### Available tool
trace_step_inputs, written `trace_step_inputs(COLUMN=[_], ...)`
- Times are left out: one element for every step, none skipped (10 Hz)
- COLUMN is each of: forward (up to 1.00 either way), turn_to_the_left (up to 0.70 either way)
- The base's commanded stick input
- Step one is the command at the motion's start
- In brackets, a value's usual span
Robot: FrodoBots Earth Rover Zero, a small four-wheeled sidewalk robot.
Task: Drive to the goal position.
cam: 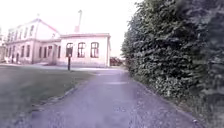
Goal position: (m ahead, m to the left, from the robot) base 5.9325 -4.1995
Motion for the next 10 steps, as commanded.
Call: trace_step_inputs(forward=[0.70, 0.70, 0.70, 0.70, 0.70, 0.70, 0.70, 0.70, 0.70, 0.70], turn_to_the_left=[0.00, 0.00, 0.00, 0.00, 0.00, 0.00, 0.00, -0.14, -0.14, -0.14])
